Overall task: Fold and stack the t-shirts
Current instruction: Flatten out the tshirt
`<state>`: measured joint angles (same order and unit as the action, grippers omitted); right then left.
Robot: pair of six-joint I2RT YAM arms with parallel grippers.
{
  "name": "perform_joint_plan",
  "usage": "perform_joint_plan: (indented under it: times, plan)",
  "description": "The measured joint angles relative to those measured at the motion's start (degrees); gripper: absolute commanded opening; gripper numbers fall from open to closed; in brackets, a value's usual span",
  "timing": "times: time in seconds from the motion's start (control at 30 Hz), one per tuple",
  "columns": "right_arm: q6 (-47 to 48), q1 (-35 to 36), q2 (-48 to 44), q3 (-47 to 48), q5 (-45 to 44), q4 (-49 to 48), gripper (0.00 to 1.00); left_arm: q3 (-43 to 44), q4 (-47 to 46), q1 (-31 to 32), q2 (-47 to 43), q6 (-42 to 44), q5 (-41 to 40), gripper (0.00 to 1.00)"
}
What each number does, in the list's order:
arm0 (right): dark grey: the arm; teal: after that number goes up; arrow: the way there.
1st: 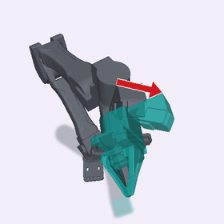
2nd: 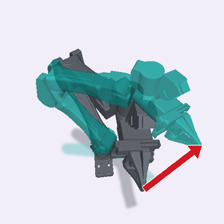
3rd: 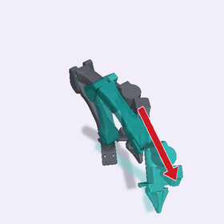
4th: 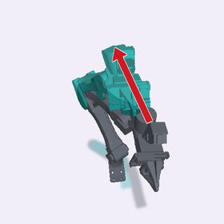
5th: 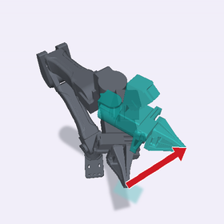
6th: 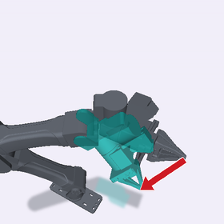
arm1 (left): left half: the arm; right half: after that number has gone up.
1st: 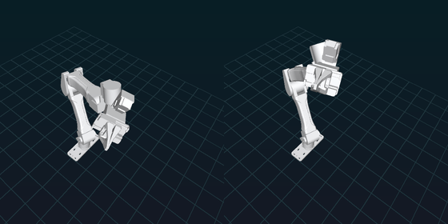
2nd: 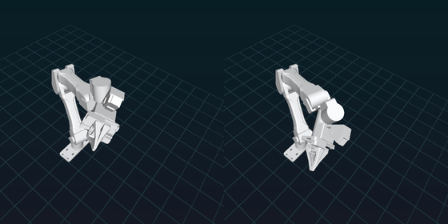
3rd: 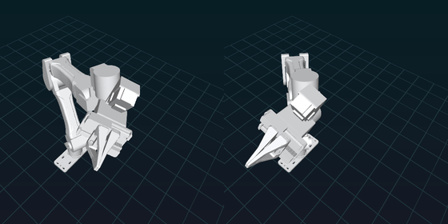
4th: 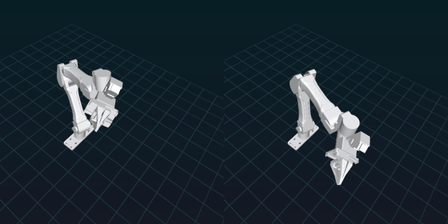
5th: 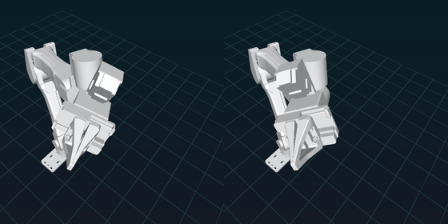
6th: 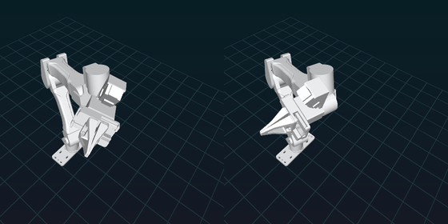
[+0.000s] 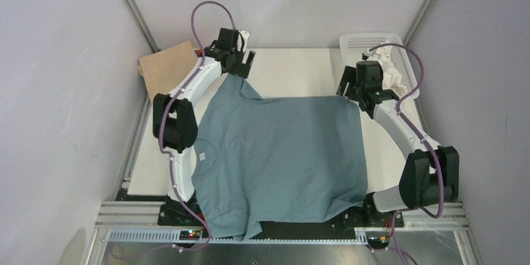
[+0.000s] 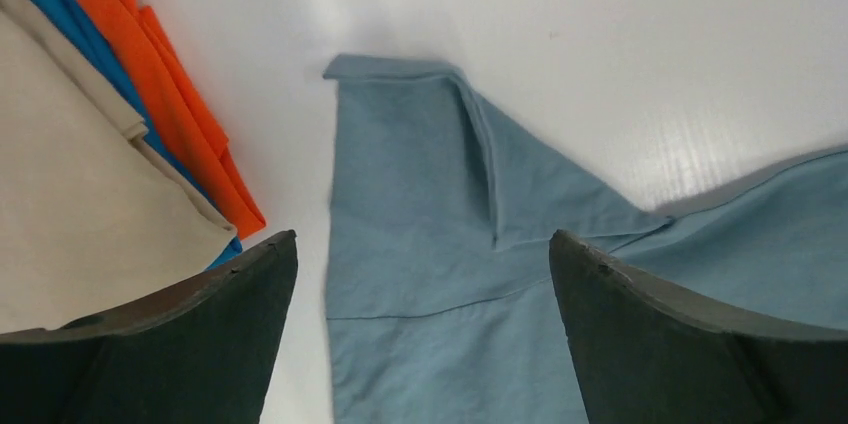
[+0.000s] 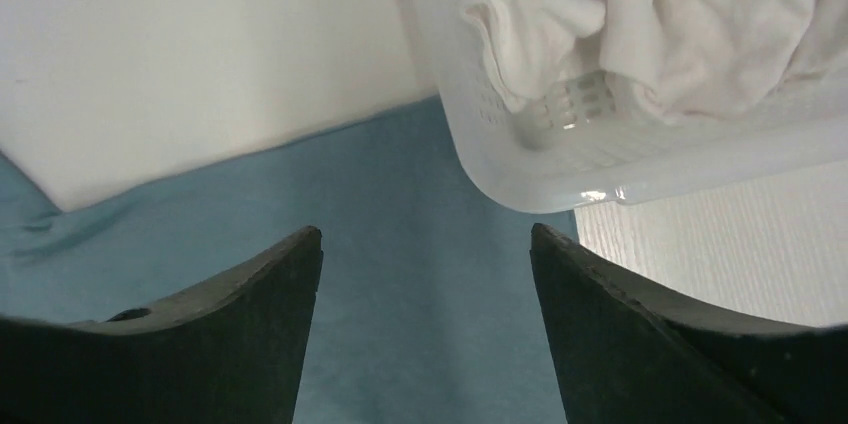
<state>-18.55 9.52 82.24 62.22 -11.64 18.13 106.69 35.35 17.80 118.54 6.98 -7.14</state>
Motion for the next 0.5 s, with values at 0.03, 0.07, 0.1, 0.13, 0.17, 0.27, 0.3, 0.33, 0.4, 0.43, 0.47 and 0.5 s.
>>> perform_joint_plan:
  times: [0.03, 0.07, 0.1, 0.13, 0.17, 0.27, 0.3, 0.33, 0.4, 0.43, 0.47, 0.5]
  plan:
    - [0.17, 0.59, -0.68, 0.00, -0.70, -0.52, 0.90, 0.00, -0.26, 0.00, -0.81, -0.68, 0.02, 1.00]
    - [0.26, 1.16, -1.42, 0.00, -1.57, -0.87, 0.92, 0.00, -0.44, 0.02, -1.60, -1.36, -0.02, 1.00]
    - [0.52, 1.97, -2.36, 0.00, -2.49, -0.96, 0.94, 0.00, -0.50, 0.04, -2.95, -2.36, -0.04, 1.00]
    - [0.74, 2.97, -3.50, 0.00, -3.69, -0.94, 0.95, 0.00, -0.63, 0.04, -4.35, -3.48, -0.02, 1.00]
    - [0.83, 4.15, -4.68, 0.00, -4.79, -0.83, 0.97, -0.37, -0.96, 0.04, -6.32, -4.79, 0.00, 1.00]
    - [0.57, 7.72, -7.67, 0.07, -6.73, 0.42, 0.99, -3.45, -2.49, 0.04, -12.52, -8.87, 0.57, 1.00]
    - [0.28, 9.07, -8.39, 0.07, -7.10, 1.16, 0.99, -5.49, -3.13, 0.04, -15.32, -10.75, 0.96, 1.00]
    - [0.00, 10.43, -8.79, -0.07, -7.30, 1.53, 0.99, -6.93, -3.34, 0.04, -17.05, -12.22, 1.33, 1.00]
    - [-1.11, 13.38, -9.51, -1.75, -7.37, 1.42, 1.00, -11.45, -4.44, 0.04, -20.87, -16.35, 2.01, 1.00]
    - [-1.46, 14.27, -9.66, -2.89, -6.93, 1.29, 1.00, -13.07, -4.76, 0.04, -21.70, -17.77, 2.25, 1.00]
    - [-2.08, 15.08, -9.68, -4.17, -6.10, 1.03, 0.99, -14.47, -4.94, 0.04, -22.03, -19.23, 2.47, 1.00]
    - [-2.73, 15.85, -9.66, -6.03, -4.87, 0.81, 1.00, -16.15, -5.46, 0.04, -22.10, -21.03, 2.78, 1.00]
